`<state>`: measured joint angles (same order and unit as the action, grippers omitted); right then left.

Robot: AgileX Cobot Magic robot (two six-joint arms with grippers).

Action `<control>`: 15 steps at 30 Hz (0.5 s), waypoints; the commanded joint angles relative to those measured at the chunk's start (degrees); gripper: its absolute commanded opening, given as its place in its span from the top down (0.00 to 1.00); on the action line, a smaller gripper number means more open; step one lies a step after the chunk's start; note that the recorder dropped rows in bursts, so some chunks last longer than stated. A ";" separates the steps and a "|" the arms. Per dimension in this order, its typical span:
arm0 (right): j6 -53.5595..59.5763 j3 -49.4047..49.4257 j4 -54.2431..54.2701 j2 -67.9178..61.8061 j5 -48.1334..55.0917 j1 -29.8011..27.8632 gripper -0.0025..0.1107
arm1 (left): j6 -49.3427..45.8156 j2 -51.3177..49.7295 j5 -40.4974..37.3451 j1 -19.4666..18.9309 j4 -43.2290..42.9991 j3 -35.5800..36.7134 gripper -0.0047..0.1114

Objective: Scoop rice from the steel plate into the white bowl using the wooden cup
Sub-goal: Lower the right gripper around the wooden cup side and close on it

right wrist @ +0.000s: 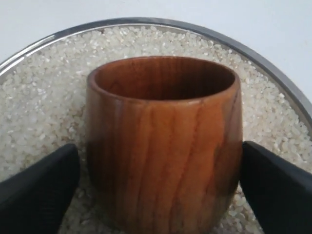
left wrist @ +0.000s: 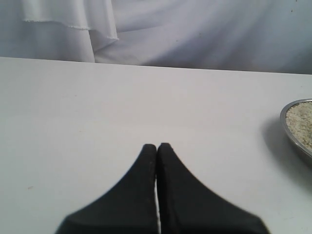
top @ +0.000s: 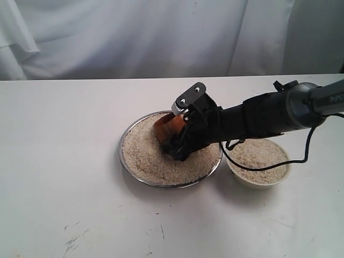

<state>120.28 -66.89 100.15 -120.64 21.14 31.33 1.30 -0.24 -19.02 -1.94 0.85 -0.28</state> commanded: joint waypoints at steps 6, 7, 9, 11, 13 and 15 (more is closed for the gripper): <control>0.75 -2.55 -0.20 -0.05 -1.13 0.00 0.05 | 0.05 0.24 0.76 -0.11 0.09 0.28 0.96; 0.75 -2.72 -0.20 -0.05 -1.13 0.00 0.05 | 0.05 0.24 0.76 -0.11 0.09 0.28 0.96; 0.75 -2.96 -0.20 -0.05 -1.72 0.00 0.05 | 0.05 0.24 0.76 -0.11 0.09 0.28 0.96; 0.75 -2.96 -0.20 -0.48 -2.86 0.00 0.05 | 0.05 0.24 0.76 -0.11 0.09 0.28 0.96; 0.75 -2.96 -0.20 -1.04 -2.87 0.00 0.05 | 0.05 0.24 0.76 -0.11 0.09 0.28 0.96; 0.75 -3.01 -0.20 -1.67 -2.87 0.00 0.05 | 0.05 0.24 0.76 -0.11 0.09 0.28 0.96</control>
<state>120.56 -69.69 100.15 -121.63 18.68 31.33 1.30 -0.24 -19.02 -1.94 0.85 -0.28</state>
